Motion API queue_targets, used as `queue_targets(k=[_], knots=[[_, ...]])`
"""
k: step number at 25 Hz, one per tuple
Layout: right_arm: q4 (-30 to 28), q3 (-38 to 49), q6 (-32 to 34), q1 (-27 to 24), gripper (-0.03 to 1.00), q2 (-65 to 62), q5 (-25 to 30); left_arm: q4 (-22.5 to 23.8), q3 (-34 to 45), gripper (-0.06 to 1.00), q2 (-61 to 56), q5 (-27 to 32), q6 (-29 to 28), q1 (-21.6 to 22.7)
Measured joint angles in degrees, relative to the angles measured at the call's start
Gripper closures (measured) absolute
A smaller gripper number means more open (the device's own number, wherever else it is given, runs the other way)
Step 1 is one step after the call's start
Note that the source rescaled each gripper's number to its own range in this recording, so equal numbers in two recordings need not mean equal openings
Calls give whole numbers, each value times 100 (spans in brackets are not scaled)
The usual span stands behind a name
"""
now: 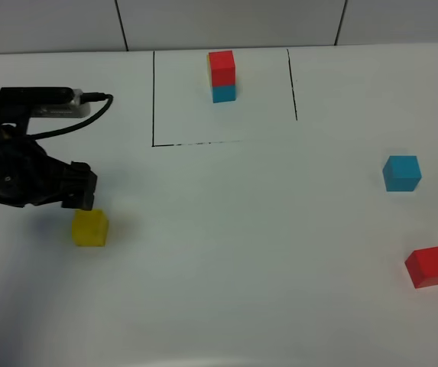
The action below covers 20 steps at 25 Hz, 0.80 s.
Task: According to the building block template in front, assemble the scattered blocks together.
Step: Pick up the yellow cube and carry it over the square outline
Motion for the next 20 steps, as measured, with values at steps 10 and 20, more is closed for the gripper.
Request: queue_targets(k=[10,20], knots=[[0,0,0,0,7,0,0,53,-288,-6,1352,-232,-302,-231],[0,0,17,0,11,0,0,53,-300,85,1748,-352,-446,-236]])
